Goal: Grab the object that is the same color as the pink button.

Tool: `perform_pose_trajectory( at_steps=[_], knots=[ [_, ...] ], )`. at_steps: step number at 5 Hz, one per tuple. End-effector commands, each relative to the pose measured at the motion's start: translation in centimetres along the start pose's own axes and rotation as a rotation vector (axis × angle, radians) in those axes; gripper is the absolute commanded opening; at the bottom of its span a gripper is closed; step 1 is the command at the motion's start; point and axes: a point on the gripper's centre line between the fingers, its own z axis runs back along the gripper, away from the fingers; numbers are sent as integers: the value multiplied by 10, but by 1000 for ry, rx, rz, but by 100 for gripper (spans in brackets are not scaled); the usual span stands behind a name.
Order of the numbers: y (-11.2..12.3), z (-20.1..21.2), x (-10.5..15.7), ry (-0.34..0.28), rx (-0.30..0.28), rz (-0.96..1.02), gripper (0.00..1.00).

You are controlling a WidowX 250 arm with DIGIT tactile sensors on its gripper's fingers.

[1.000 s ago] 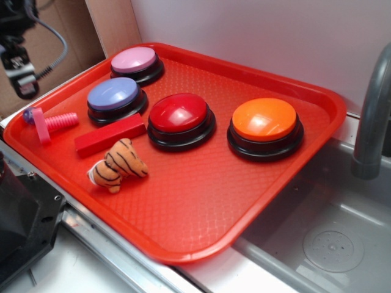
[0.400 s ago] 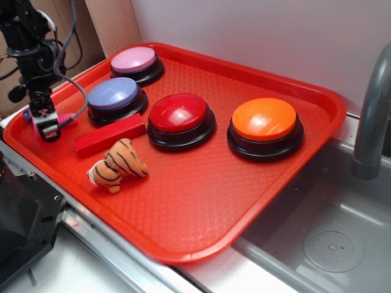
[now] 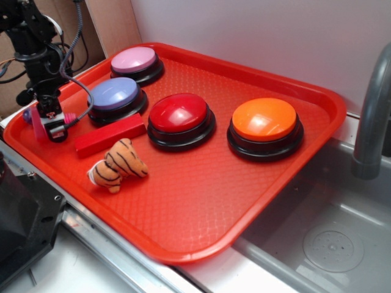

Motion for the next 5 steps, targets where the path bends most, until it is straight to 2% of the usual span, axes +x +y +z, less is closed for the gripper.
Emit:
perform_pose_trajectory(
  at_steps=[1, 3, 4, 5],
  knots=[
    [7, 0, 0, -30, -16, -9, 0],
    [-10, 59, 3, -4, -80, 94, 0],
    [-29, 89, 14, 6, -102, 144, 0],
    [-51, 113, 26, -43, -129, 142, 0]
  ],
)
